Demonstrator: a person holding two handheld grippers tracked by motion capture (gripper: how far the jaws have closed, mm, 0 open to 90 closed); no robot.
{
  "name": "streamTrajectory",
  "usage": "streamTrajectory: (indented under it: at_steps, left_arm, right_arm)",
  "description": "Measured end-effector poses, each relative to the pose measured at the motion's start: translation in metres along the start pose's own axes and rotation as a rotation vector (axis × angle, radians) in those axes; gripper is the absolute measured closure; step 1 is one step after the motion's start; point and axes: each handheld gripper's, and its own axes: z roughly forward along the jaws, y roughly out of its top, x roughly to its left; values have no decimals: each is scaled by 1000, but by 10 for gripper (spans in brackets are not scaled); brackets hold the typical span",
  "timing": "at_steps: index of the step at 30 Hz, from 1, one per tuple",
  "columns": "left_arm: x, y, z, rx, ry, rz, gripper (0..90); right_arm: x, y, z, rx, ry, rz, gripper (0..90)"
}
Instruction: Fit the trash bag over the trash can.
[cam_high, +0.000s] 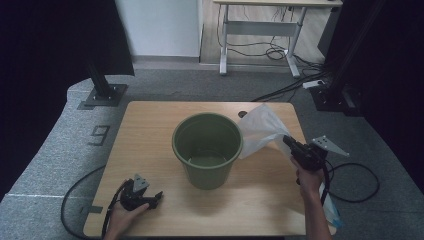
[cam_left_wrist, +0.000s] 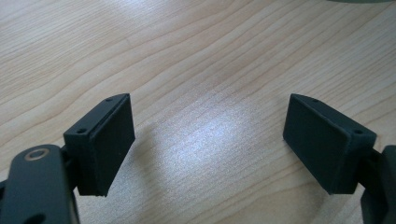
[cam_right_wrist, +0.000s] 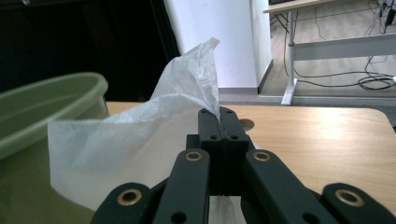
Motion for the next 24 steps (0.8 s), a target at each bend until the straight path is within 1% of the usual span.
streamTrajectory:
  at_steps: [3, 4, 5, 7, 8, 10, 15, 19, 20, 24]
  left_arm:
    - [-1, 0, 0, 1, 4, 1, 162]
    - [-1, 0, -1, 1, 6, 2, 163]
    - [-1, 0, -1, 1, 6, 3, 163]
    - [-2, 0, -1, 2, 4, 3, 163]
    - [-2, 0, -1, 2, 4, 3, 163]
    - [-2, 0, 0, -1, -3, 0, 163]
    - [-1, 1, 1, -3, -11, 3, 162]
    - [-1, 2, 2, -2, -15, 3, 162]
    - [-1, 2, 3, -3, -18, 1, 162]
    - [-1, 2, 3, -4, -19, 2, 163]
  right_arm:
    - [-1, 4, -2, -8, -8, -6, 889]
    - [-2, 10, -8, -27, -9, -8, 889]
    - [-2, 12, -10, -35, -13, -10, 889]
    - [-2, 18, -17, -58, 2, 0, 889]
    - [-1, 20, -19, -66, 6, 3, 889]
    - [0, 25, -24, -73, -2, -13, 889]
    - [2, 37, -31, -95, -9, -15, 889]
    - [6, 47, -37, -119, -18, -27, 889]
    - [6, 47, -37, -119, -18, -27, 889]
    - [11, 61, -45, -165, -28, -26, 889]
